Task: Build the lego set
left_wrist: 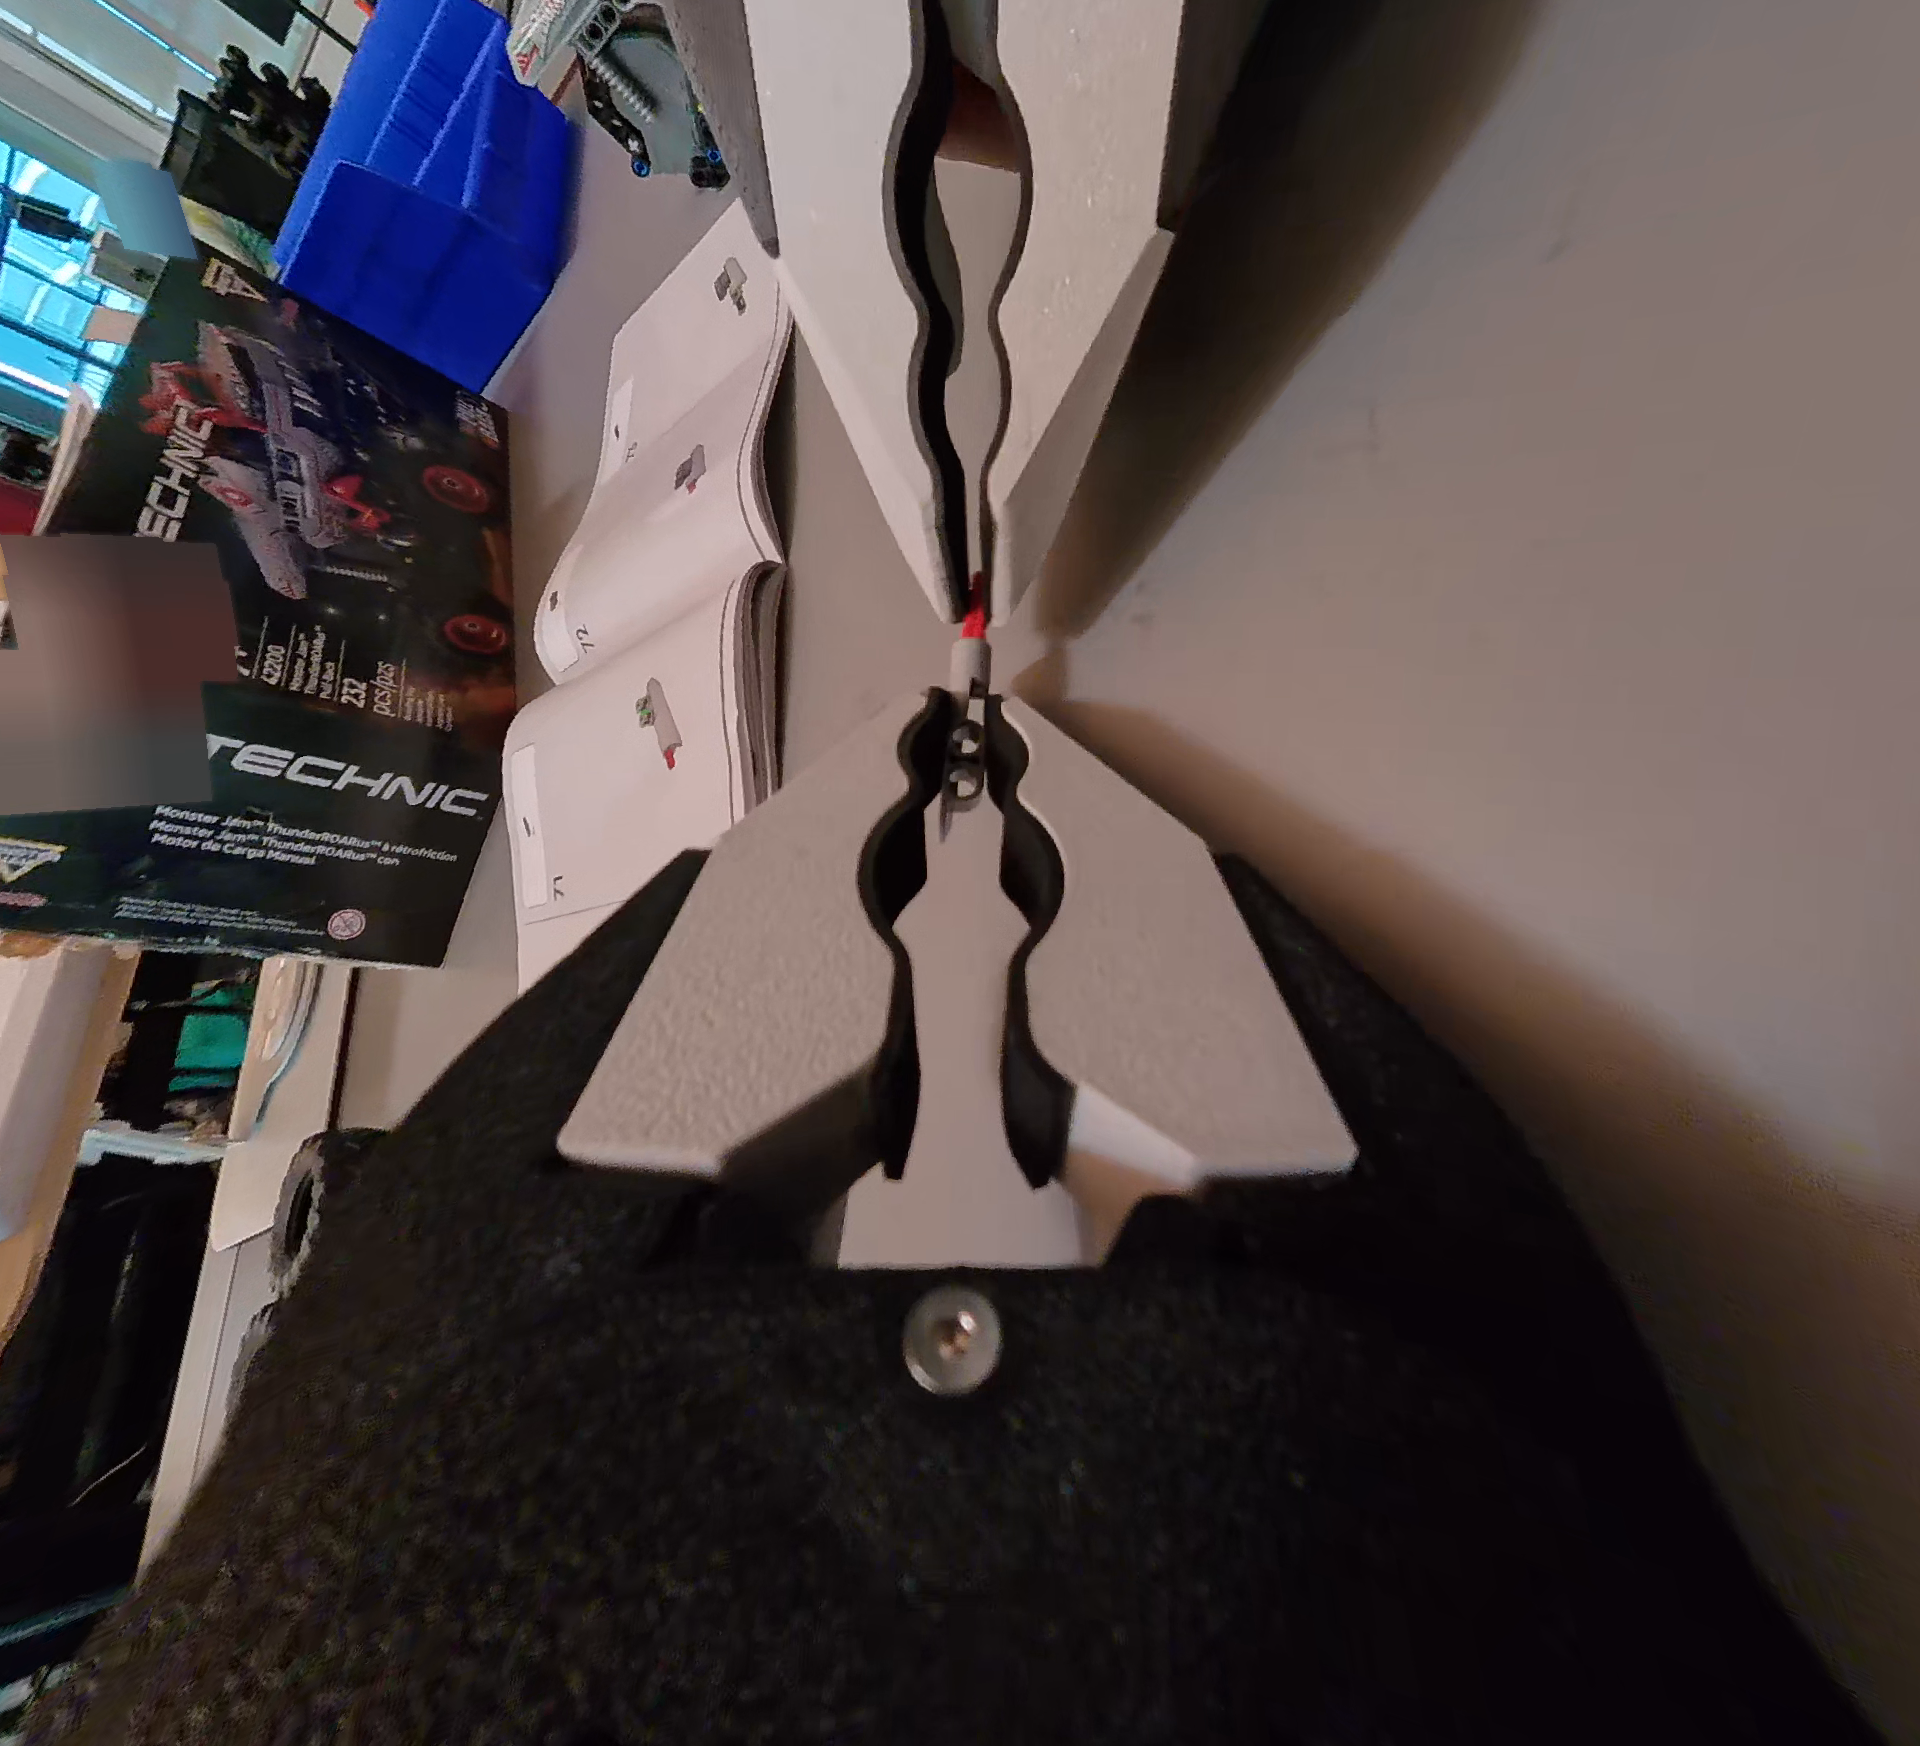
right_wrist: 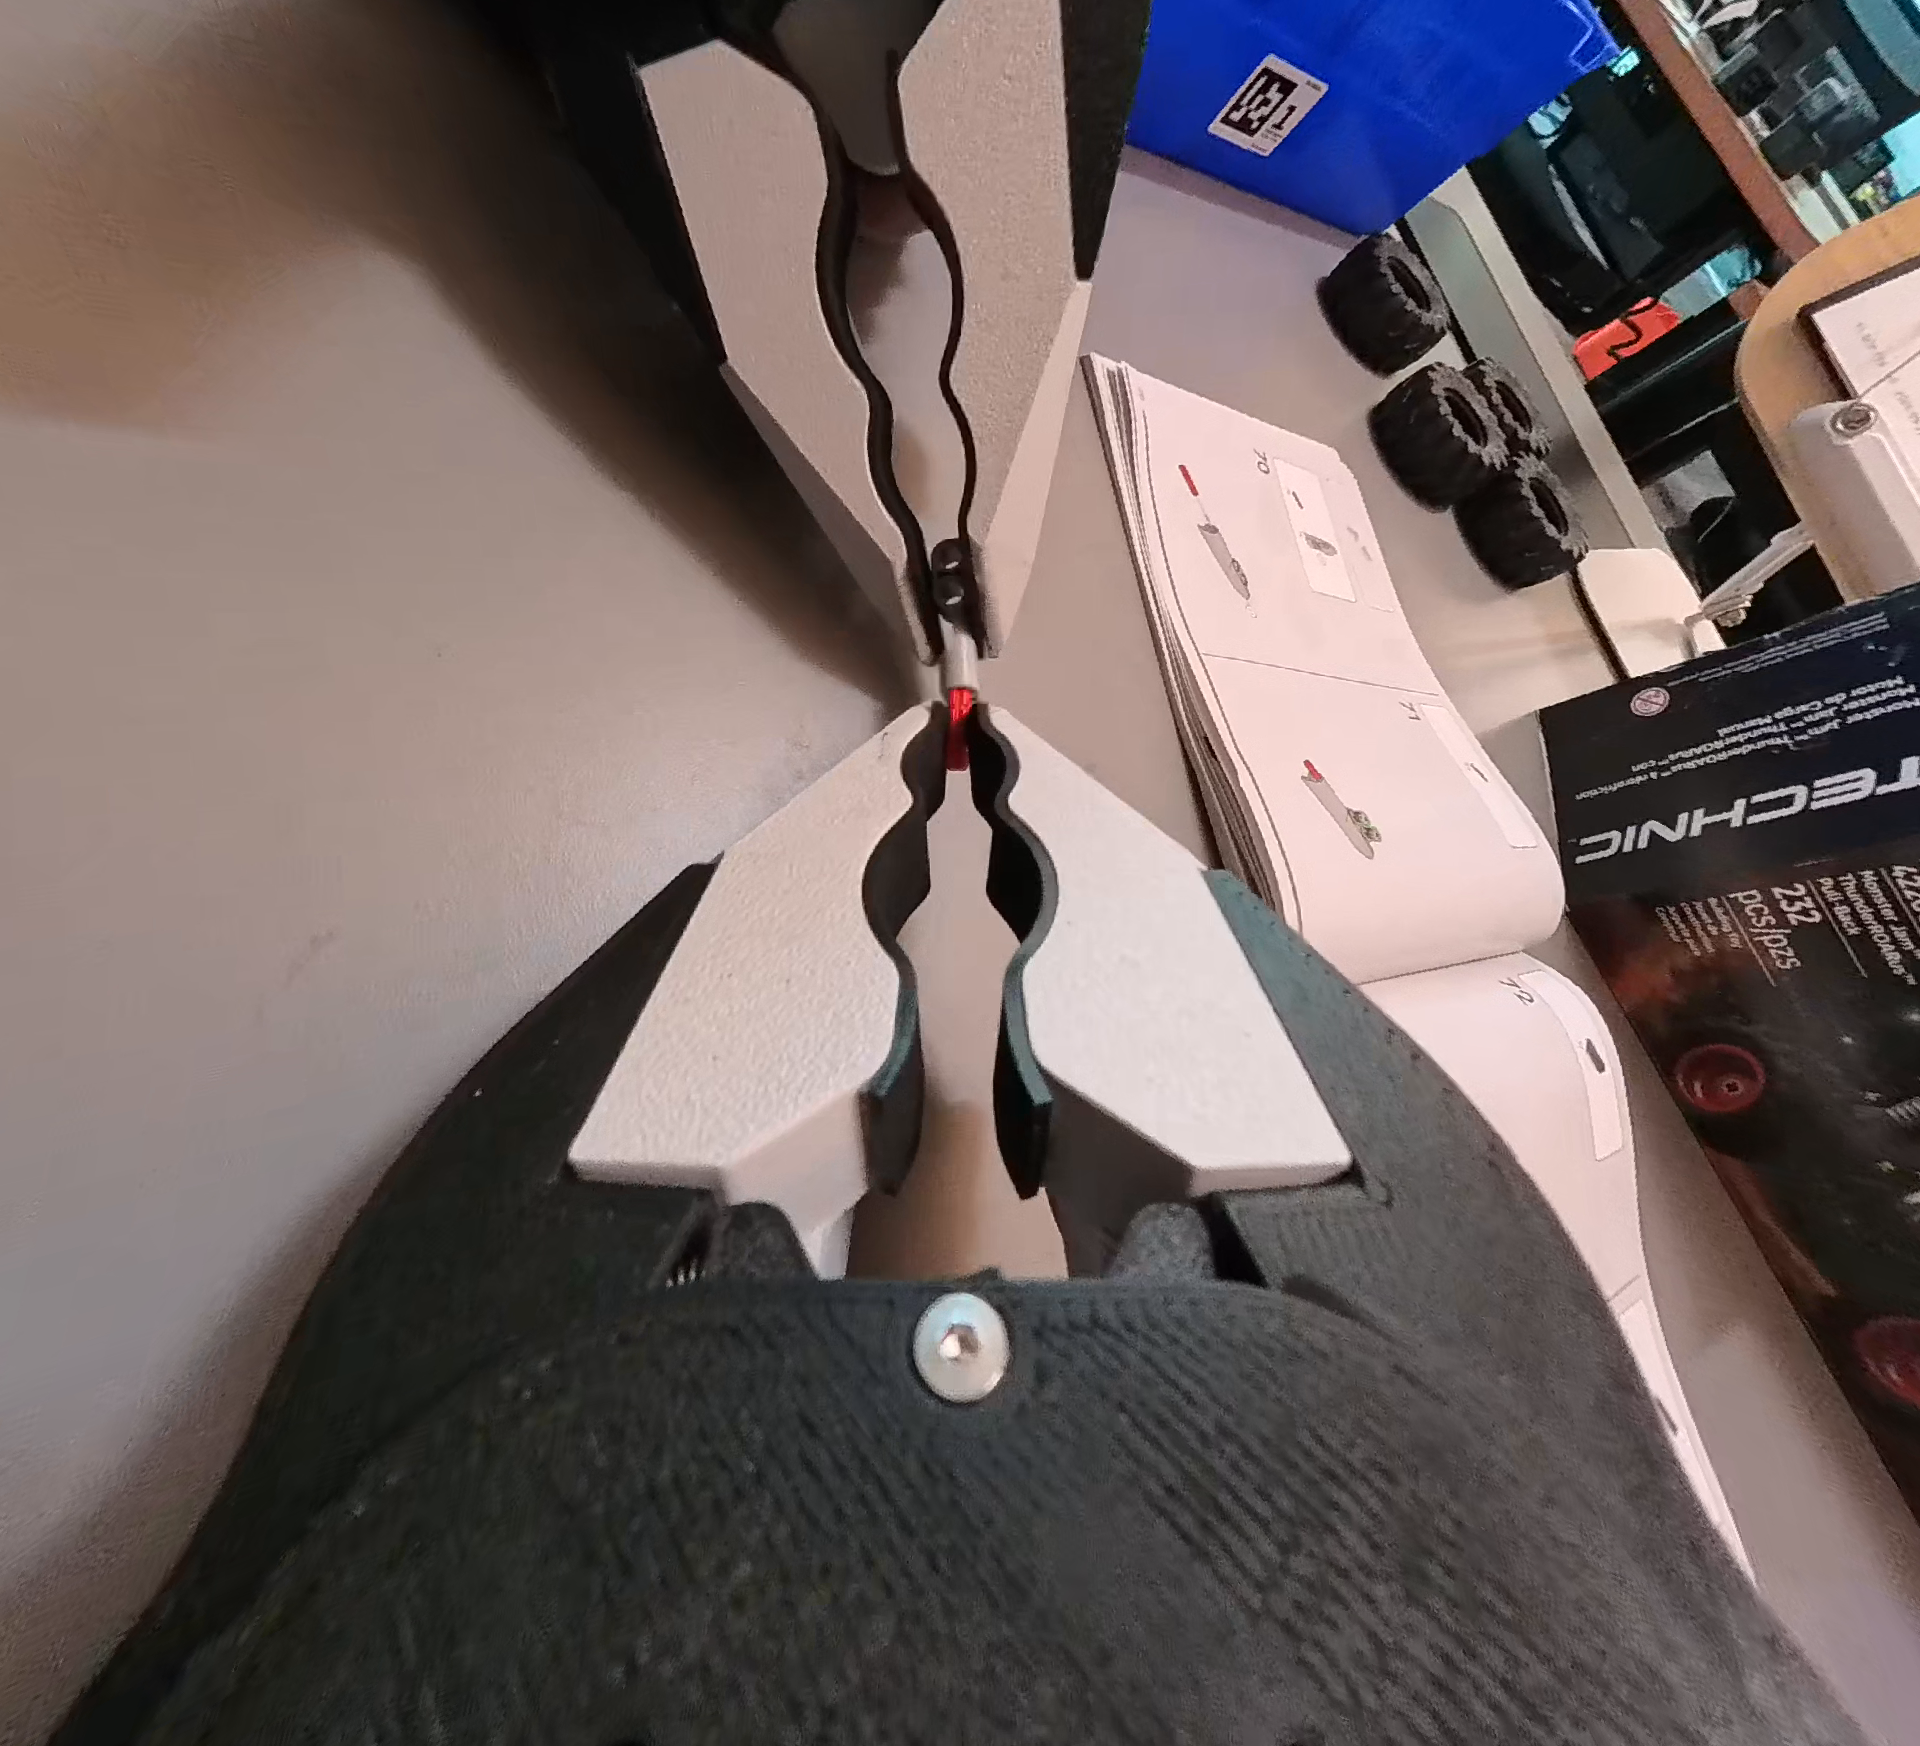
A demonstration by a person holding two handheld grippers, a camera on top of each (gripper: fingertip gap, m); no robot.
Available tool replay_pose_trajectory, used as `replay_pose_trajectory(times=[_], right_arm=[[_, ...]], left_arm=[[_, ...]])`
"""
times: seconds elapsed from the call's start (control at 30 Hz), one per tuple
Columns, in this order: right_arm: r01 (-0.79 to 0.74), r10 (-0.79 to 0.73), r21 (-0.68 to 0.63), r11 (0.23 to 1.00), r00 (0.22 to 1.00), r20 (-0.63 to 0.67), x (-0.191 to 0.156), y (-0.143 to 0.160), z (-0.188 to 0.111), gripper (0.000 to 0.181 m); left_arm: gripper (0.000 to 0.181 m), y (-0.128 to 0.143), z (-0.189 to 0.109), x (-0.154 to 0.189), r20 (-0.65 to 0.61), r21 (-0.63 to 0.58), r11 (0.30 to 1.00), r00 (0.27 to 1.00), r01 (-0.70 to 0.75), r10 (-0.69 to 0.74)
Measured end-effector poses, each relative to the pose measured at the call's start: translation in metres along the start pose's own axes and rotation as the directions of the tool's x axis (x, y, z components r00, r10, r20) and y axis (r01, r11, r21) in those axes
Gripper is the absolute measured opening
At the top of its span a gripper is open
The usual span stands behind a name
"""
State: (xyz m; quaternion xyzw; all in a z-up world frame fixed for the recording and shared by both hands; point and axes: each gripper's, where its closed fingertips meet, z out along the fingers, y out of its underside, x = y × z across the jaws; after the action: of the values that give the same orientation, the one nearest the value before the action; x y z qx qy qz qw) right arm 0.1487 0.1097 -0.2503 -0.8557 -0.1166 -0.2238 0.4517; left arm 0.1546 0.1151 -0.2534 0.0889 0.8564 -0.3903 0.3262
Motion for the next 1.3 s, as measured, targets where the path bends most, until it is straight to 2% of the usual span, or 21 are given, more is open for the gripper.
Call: replay_pose_trajectory(times=[0.17, 0.3, 0.37, 0.47, 0.7, 0.8, 0.93, 1.07, 1.13, 1.2, 1.3], right_arm=[[0.030, -0.030, 0.001, 1.000, 1.000, -0.004, -0.001, -0.001, 0.000, 0.003], [0.114, -0.114, -0.027, 0.993, 0.993, -0.009, -0.005, 0.001, 0.000, 0.003], [0.183, -0.184, -0.061, 0.981, 0.983, -0.015, -0.007, 0.004, 0.002, 0.003], [0.209, -0.211, -0.091, 0.974, 0.977, -0.013, -0.010, 0.005, 0.004, 0.003], [0.057, -0.056, -0.045, 0.997, 0.998, 0.033, -0.009, 0.004, 0.005, 0.003], [-0.001, 0.003, -0.057, 0.998, 0.999, 0.048, -0.008, 0.006, 0.006, 0.003], [-0.006, 0.009, -0.078, 0.997, 0.999, 0.038, -0.008, 0.008, 0.007, 0.002], [0.057, -0.055, -0.087, 0.995, 0.998, 0.020, -0.008, 0.008, 0.007, 0.002], [0.082, -0.080, -0.065, 0.995, 0.996, 0.025, -0.009, 0.005, 0.007, 0.003], [0.051, -0.049, -0.037, 0.998, 0.998, 0.040, -0.010, 0.003, 0.006, 0.003], [0.027, -0.025, -0.025, 0.999, 0.998, 0.050, -0.010, 0.002, 0.005, 0.003]], left_arm=[[0.004, 0.000, -0.001, 0.001, -0.012, 0.002, 1.000, 1.000, 0.002, -0.002], [0.004, 0.001, -0.001, 0.005, -0.041, -0.011, 1.000, 0.999, 0.010, -0.010], [0.004, 0.002, 0.000, 0.008, -0.067, -0.030, 0.999, 0.997, 0.032, -0.033], [0.004, 0.006, 0.002, 0.009, -0.065, -0.079, 0.997, 0.998, -0.004, -0.001], [0.003, 0.007, 0.002, 0.009, -0.068, -0.080, 0.997, 0.998, -0.001, -0.004], [0.004, 0.008, 0.002, 0.007, -0.039, -0.120, 0.991, 0.997, -0.064, 0.060], [0.003, 0.007, 0.003, 0.007, -0.016, -0.160, 0.979, 0.992, -0.123, 0.122], [0.003, 0.007, 0.004, 0.006, -0.023, -0.149, 0.987, 0.998, -0.063, 0.060], [0.003, 0.007, 0.003, 0.008, -0.064, -0.112, 0.993, 0.997, 0.035, -0.043], [0.003, 0.007, 0.001, 0.009, -0.101, -0.065, 0.992, 0.989, 0.104, -0.110], [0.003, 0.005, 0.000, 0.010, -0.122, -0.044, 0.990, 0.983, 0.133, -0.138]])
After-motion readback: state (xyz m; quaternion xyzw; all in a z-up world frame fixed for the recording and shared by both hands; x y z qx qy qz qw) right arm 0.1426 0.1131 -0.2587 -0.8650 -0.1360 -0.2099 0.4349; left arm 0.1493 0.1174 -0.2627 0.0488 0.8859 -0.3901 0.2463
